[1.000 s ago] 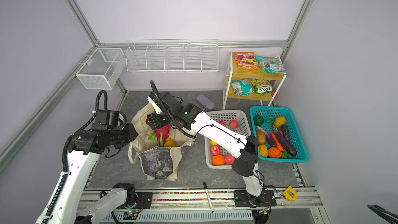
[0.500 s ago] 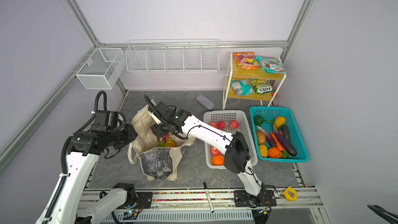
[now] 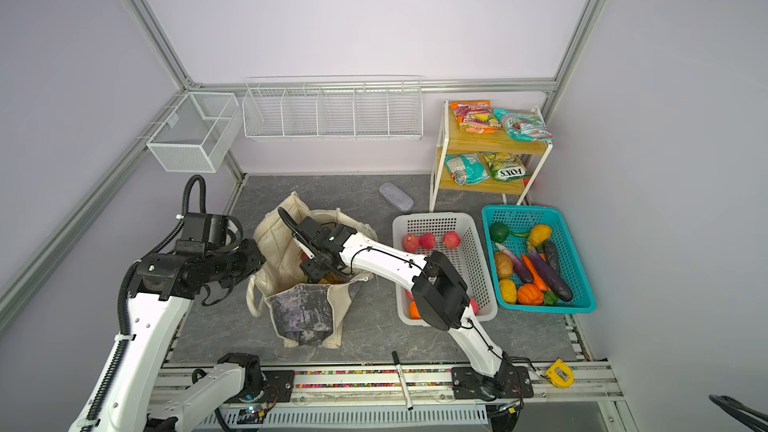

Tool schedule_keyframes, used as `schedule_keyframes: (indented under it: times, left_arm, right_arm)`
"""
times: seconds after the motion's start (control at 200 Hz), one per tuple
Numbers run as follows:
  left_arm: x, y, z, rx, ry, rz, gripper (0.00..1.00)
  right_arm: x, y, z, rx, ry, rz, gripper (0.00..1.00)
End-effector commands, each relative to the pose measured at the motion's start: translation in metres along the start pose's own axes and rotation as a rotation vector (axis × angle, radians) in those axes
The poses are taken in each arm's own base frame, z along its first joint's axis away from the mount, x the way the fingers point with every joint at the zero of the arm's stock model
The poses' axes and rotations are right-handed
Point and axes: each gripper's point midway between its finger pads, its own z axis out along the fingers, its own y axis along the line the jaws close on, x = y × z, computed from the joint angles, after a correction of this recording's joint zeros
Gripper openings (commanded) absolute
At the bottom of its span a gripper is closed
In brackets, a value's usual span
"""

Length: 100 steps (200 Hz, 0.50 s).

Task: Place the food into the grocery bag and tie it
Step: 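Lower the orange into the bag and open the right gripper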

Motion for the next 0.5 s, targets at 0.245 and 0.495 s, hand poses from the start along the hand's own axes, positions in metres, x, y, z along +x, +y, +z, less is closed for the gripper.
schedule_keyframes:
  times: [0.245,0.495]
  left_arm:
    - [-0.0026,-0.0055,-0.0088,0.027,-0.025,0.015,0.0]
    - [-0.0021,-0.0049,-0.0088,0.028,-0.029,0.017,0.0]
  right_arm:
    - [0.0198,-0.0086,0.0188,0.036,0.01,0.053,0.69]
    - [0.0153,-0.0049,0.011,0.013,-0.003,0.005,0.82]
